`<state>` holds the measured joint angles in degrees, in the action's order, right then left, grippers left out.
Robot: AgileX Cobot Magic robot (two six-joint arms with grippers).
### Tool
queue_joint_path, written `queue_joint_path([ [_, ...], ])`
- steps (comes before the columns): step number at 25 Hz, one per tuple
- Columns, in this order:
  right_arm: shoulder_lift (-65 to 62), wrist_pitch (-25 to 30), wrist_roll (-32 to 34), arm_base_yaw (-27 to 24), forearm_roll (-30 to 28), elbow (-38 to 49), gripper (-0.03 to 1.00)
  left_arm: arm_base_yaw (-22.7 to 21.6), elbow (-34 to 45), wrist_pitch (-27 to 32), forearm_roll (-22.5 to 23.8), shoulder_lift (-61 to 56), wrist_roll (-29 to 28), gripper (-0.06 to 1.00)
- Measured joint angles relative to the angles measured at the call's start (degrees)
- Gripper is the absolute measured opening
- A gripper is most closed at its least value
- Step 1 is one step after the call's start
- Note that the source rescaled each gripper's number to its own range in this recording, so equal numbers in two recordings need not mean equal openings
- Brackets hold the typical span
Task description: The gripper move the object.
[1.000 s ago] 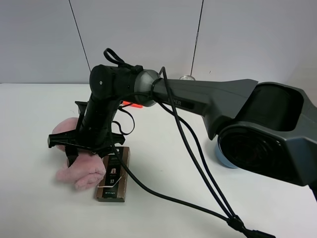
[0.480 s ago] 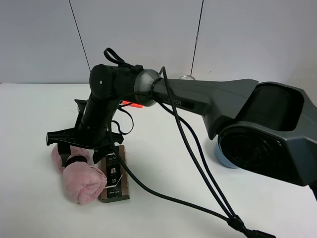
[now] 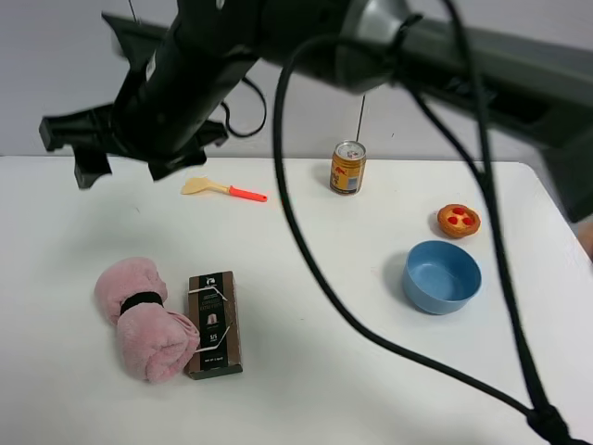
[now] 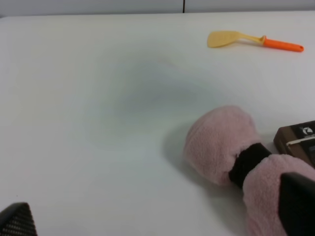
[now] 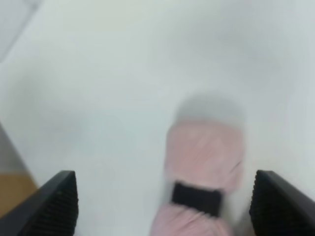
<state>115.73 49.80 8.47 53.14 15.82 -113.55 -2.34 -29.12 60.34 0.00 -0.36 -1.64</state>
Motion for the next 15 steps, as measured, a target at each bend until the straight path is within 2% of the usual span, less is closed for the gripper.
queue_joint_path([
  [6, -10.28, 1.02, 0.00, -3.09, -7.85, 0.00, 0.58, 0.00, 0.00, 0.00, 0.00, 0.00, 0.00, 1.00],
  [15, -25.00, 7.63, -1.15, -17.09, -12.73, 0.05, 0.58, 0.00, 0.00, 0.00, 0.00, 0.00, 0.00, 1.00],
])
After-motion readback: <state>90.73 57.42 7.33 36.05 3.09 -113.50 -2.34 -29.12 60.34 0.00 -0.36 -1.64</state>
